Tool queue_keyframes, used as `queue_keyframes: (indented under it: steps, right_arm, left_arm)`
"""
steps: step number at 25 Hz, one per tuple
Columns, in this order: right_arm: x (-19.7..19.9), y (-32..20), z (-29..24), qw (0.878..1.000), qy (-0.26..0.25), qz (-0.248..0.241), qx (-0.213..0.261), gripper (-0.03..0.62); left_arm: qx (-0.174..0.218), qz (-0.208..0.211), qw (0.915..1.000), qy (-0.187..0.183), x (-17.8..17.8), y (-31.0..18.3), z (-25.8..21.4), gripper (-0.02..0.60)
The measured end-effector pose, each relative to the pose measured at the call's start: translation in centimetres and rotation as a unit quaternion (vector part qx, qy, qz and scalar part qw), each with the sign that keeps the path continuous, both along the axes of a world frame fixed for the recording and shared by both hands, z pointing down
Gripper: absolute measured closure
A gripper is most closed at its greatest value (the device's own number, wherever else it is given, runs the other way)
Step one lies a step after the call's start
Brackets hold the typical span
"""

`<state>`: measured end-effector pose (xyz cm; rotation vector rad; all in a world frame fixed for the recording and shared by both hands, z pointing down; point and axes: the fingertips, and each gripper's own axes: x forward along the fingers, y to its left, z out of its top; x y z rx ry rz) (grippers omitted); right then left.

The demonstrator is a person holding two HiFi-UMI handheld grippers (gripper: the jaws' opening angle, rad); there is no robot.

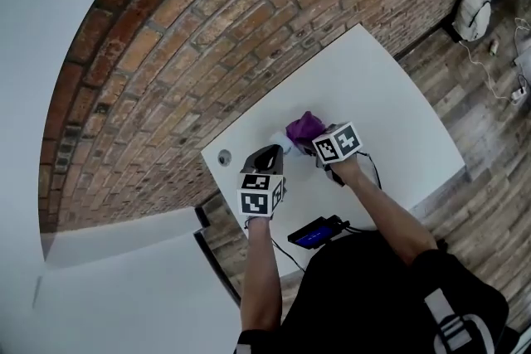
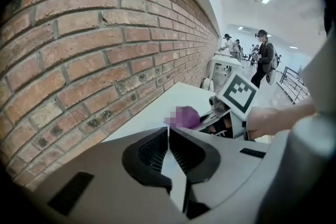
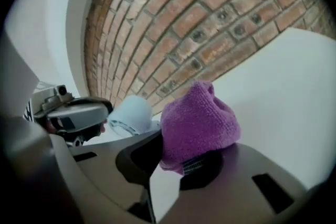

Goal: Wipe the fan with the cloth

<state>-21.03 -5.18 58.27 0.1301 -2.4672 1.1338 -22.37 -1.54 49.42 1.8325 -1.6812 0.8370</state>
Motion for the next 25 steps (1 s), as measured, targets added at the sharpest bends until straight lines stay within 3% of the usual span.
queue_keyframes:
  steps: [3, 6, 9, 12, 16, 21, 25]
  right_arm:
    - [1.0, -0.7, 0.0, 1.000, 0.005, 0.020, -0.014, 0.529]
    - [0.1, -1.8, -6.4, 0.996, -0.080, 0.026, -0.001, 0.528]
    - [-1.5, -0.3, -12.0, 0.986, -0.162, -0.022, -0.016, 0.530]
    - [-2.2, 0.9, -10.3, 0.988, -0.147, -0.039, -0.033, 0.528]
    - [-1.3, -0.6, -7.1, 0.984, -0.158, 0.015, -0.080, 0.528]
    - [1.4, -2.3, -1.5, 0.996, -0.042, 0.041, -0.063, 0.530]
    - [1.7, -1.5, -8.0, 0.991, -0.124, 0.036, -0.042, 0.528]
  left_arm:
    - [0.002, 0.000, 1.0000, 0.001, 0.1, 0.0, 0.0, 0.566]
    - [0.002, 0.001, 1.0000, 0.002, 0.0, 0.0, -0.1, 0.566]
    - [0.002, -0.001, 1.0000, 0.005, 0.0, 0.0, -0.1, 0.568]
    - [-0.001, 0.000, 1.0000, 0.008, 0.1, 0.2, -0.1, 0.568]
    - [0.003, -0.001, 0.9999, 0.013, 0.0, 0.1, -0.1, 0.568]
    - [0.005, -0.004, 0.9998, 0.019, 0.0, 0.2, -0.1, 0.568]
    - [0.008, -0.005, 0.9997, 0.022, 0.0, 0.0, -0.2, 0.568]
